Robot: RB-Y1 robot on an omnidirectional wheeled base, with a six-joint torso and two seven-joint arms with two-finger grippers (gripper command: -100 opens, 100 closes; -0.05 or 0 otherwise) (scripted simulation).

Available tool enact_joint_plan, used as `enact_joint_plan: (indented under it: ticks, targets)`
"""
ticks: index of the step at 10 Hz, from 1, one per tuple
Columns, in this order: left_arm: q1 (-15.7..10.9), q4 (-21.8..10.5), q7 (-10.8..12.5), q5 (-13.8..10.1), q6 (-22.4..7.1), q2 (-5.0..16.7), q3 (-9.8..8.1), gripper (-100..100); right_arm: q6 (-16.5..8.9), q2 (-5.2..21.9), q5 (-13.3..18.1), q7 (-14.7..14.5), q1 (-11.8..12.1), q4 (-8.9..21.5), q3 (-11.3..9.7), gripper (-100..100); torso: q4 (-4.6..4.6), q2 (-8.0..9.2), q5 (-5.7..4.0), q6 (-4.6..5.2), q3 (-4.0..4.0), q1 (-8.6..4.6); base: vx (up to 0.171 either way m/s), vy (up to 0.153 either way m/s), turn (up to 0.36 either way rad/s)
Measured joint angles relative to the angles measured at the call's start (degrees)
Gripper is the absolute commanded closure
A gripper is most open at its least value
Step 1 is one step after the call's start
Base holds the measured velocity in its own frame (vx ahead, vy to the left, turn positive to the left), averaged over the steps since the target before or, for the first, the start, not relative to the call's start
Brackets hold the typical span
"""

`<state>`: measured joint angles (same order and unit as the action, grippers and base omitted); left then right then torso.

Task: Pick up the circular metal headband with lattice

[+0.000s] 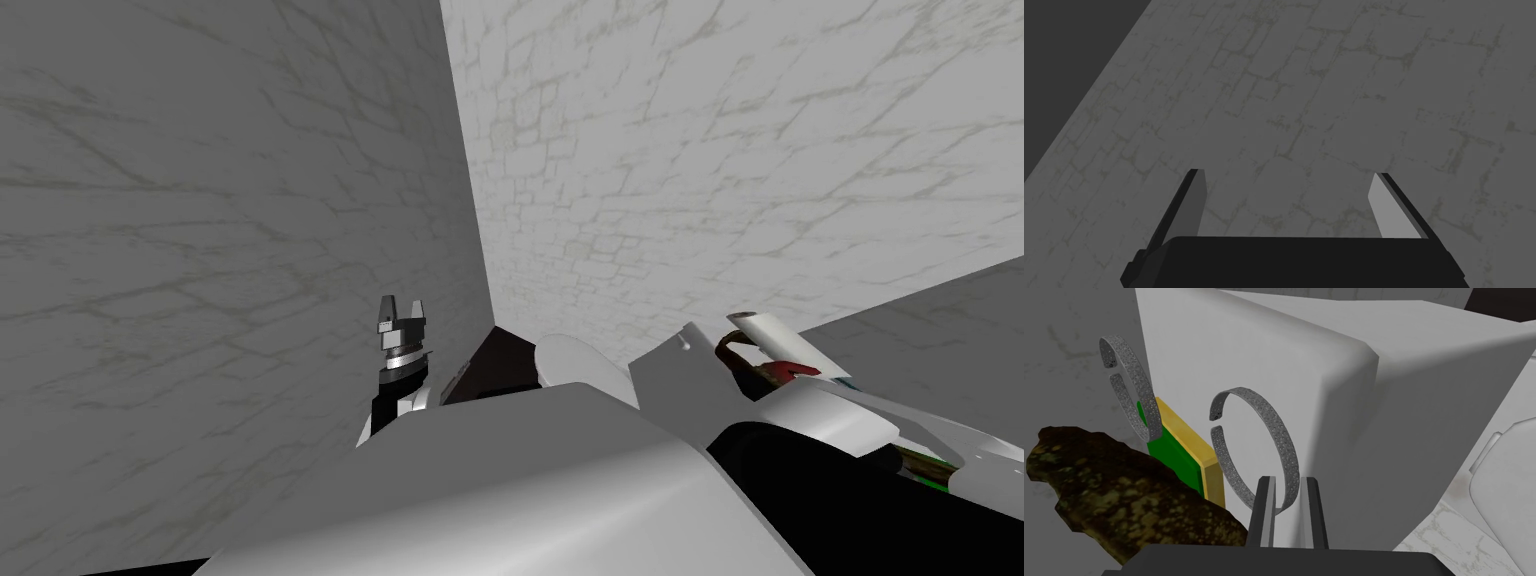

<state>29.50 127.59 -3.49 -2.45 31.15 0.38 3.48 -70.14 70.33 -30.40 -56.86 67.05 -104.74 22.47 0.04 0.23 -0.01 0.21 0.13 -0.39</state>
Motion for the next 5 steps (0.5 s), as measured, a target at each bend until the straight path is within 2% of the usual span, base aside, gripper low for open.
enact_joint_plan:
  ticks: [1,2,4,5]
  targets:
    - [0.0,0.0,0.0,0.0,0.0,0.0,0.0,0,0.0,-0.01,-0.01,0.02,-0.01,0.0,0.0,0,0.0,0.0,-0.01,0.0,0.0,-0.05,0.0,0.0,0.0]
    - [0.0,0.0,0.0,0.0,0.0,0.0,0.0,0,0.0,-0.01,-0.01,0.02,0.0,0.0,0.0,100,0.0,0.0,-0.02,0.0,0.0,-0.07,-0.004,0.021,-0.091]
    - [0.0,0.0,0.0,0.0,0.0,0.0,0.0,0,-0.91,0.83,-1.0,-0.46,1.02,-1.07,2.06,100,-0.01,0.01,0.02,0.02,0.0,0.11,0.001,0.033,-0.051]
    - [0.0,0.0,0.0,0.0,0.0,0.0,0.0,0,-1.04,0.85,-1.05,-0.5,1.1,-1.15,2.19,0,-0.02,0.0,0.0,-0.01,-0.01,0.04,0.0,0.0,0.0]
